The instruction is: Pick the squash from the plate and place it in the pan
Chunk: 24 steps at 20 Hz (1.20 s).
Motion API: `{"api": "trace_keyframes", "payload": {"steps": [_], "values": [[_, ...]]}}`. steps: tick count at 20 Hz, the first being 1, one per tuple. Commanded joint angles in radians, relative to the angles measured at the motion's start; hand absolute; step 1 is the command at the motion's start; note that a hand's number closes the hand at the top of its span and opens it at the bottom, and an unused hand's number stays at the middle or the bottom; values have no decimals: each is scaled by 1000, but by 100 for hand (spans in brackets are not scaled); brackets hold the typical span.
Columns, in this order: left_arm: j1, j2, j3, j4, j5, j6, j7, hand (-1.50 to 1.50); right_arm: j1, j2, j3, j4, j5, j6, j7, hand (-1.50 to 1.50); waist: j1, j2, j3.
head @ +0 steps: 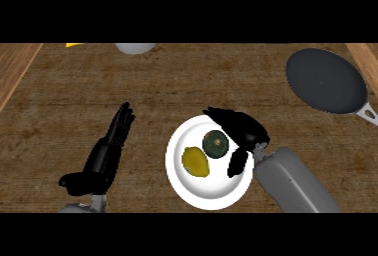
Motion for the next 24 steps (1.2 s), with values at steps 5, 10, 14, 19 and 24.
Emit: {"api": "trace_keyframes", "payload": {"steps": [5,10,14,19,24], "values": [[-16,-35,41,57,-26,-42,-22,0,27,88,-50,83,112,-40,-78,-150,-1,0,0],[27,-11,78,8,-8,-77,-35,0,-33,117,-92,245,166,-64,-103,-150,2,0,0],[15,-19,53,-11,-29,-70,0,0,-154,143,-84,415,187,-25,-148,150,13,3,0],[-16,-27,77,-4,-23,-75,35,0,-118,110,-48,486,291,-154,-282,150,6,3,0],[1,-70,50,74,-71,-60,-63,0,-109,170,-60,465,329,-192,-235,150,1,1,0]]}}
